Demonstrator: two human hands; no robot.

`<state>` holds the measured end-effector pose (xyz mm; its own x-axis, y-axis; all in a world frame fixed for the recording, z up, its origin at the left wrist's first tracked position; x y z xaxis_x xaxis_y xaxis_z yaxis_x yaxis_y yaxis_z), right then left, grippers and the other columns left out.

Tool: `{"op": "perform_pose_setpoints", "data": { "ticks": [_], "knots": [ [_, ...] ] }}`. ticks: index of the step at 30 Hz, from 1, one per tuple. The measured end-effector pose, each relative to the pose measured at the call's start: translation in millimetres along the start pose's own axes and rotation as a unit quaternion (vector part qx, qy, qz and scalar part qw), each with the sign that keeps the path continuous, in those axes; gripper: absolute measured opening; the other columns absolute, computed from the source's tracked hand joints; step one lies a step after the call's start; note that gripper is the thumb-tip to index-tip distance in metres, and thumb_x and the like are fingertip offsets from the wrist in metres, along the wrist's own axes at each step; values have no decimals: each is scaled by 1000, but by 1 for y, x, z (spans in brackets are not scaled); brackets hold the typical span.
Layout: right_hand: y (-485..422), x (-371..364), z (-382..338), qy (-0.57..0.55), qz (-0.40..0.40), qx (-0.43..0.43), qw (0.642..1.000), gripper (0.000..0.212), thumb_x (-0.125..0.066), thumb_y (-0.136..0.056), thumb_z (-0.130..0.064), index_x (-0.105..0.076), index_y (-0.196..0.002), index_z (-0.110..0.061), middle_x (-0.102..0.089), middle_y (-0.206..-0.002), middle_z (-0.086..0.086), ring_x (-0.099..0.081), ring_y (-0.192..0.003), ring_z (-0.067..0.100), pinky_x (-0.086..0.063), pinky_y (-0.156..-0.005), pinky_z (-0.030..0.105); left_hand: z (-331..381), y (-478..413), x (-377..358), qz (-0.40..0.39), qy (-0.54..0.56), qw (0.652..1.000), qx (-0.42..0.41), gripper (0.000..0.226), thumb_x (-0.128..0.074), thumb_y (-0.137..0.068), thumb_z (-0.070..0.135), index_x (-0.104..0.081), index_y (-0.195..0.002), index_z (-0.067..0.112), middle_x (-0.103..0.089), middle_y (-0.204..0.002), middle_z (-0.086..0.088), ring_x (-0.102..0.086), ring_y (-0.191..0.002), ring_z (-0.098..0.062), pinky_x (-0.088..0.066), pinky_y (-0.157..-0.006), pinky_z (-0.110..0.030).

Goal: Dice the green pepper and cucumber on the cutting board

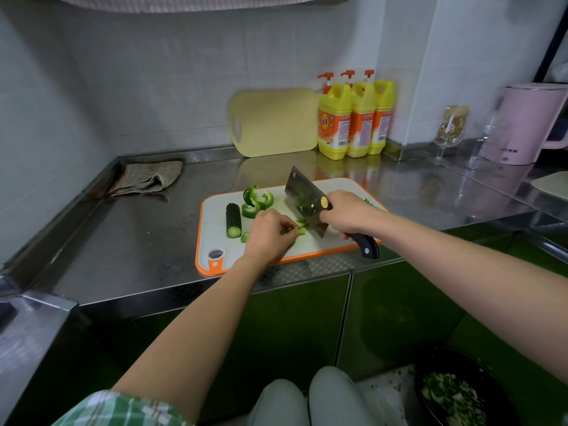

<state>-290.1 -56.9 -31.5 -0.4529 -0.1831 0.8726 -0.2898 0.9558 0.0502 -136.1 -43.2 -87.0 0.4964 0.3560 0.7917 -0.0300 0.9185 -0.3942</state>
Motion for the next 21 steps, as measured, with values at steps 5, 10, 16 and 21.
{"op": "perform_pose_setpoints", "data": {
  "ticks": [5, 10, 16, 21],
  "knots": [
    [10, -5, -9, 55, -39, -2, 998, 11, -42, -91, -7, -52, -87, -5, -58, -58, 12, -56, -44, 20, -40, -43, 20, 3, 1, 1, 8, -2, 1000, 2, 19, -69, -87, 29, -76, -99, 16, -67, -95, -5, -51, -96, -22, -44, -80, -33],
    [7, -16, -11, 76, -40, -11, 996, 13, -43, -89, -4, -56, -86, -3, -59, -55, 12, -56, -43, 21, -42, -43, 21, 3, 0, 1, 15, -9, 1000, 1, 18, -70, -86, 29, -77, -96, 16, -68, -94, -5, -51, -95, -23, -45, -81, -35],
    [-3, -24, -13, 64, -1, -12, 998, 12, -46, -93, -9, -56, -93, -2, -63, -75, 15, -60, -51, 23, -43, -45, 25, 3, 1, 2, 16, -14, 1000, -2, 18, -70, -86, 30, -77, -95, 17, -67, -93, -2, -50, -94, -22, -45, -79, -34],
    [-6, -15, -3, -11, 29, -6, 1000, 10, -42, -94, -9, -47, -85, -6, -56, -72, 14, -58, -48, 25, -40, -43, 24, 2, 2, 2, 15, -24, 1000, 9, 18, -67, -85, 28, -77, -94, 16, -68, -92, -2, -51, -94, -22, -46, -79, -33]
  ]
}}
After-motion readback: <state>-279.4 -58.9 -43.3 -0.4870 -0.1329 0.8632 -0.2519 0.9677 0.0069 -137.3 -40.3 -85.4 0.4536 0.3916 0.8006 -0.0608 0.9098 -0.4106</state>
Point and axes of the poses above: each hand's wrist, its own y-axis away from the middle knuckle, its own x-axis out of the back of the hand, z = x × y, the point moved 5 cm from there along -y, towards the middle knuckle
